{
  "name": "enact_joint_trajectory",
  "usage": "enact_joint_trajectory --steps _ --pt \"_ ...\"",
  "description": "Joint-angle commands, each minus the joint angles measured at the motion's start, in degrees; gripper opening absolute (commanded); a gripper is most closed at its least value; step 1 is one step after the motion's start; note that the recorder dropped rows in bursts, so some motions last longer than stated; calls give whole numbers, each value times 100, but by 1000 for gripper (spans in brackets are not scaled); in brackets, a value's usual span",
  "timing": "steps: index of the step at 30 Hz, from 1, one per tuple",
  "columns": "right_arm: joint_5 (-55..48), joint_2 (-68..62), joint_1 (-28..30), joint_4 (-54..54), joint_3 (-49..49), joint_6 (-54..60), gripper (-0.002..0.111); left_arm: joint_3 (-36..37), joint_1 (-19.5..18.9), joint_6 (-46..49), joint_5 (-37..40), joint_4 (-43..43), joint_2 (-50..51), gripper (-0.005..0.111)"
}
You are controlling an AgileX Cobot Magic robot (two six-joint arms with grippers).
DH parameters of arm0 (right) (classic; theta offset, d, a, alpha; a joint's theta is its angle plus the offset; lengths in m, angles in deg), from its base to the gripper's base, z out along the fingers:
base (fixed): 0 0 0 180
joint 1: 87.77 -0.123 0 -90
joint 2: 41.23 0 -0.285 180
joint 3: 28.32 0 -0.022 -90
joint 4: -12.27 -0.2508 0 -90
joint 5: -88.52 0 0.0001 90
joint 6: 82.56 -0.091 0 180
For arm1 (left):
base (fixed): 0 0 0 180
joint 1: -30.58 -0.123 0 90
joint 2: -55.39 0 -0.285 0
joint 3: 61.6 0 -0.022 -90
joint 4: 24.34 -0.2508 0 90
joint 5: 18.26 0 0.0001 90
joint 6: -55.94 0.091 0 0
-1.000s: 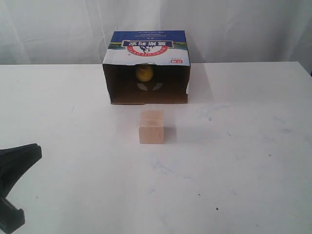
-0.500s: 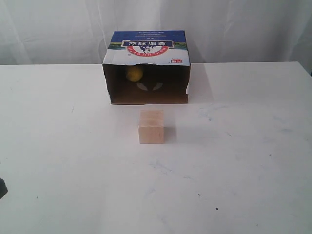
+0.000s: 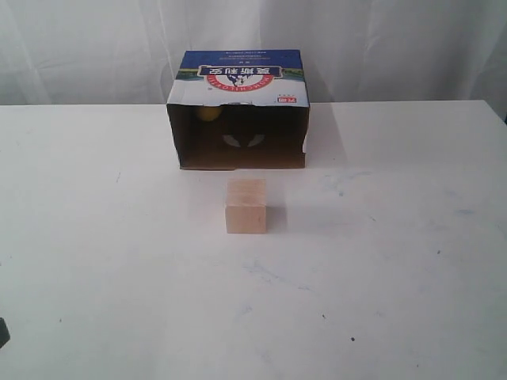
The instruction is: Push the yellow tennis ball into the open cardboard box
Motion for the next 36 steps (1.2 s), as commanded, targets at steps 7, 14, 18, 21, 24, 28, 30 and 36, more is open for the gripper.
enact_joint_trajectory --steps 7,14,18,21,24,28,30,36 --pt "49 26 -14 16 7 -1 0 17 40 -29 -2 10 -28 0" --pt "49 26 -14 16 7 -1 0 17 40 119 109 -3 -28 0" --pt "49 26 -14 16 7 -1 0 17 40 932 178 -3 -28 0" --pt "49 26 -14 16 7 -1 0 17 40 1015 279 -3 -28 0" --pt "49 26 -14 16 7 -1 0 17 40 1027 275 -3 -28 0" --pt "49 26 -14 16 7 -1 0 17 40 1027 275 -3 -28 0" --pt "49 26 -14 16 7 -1 0 17 40 1027 275 -3 -28 0" --pt "49 26 -14 16 7 -1 0 17 -284 1027 263 -3 -28 0"
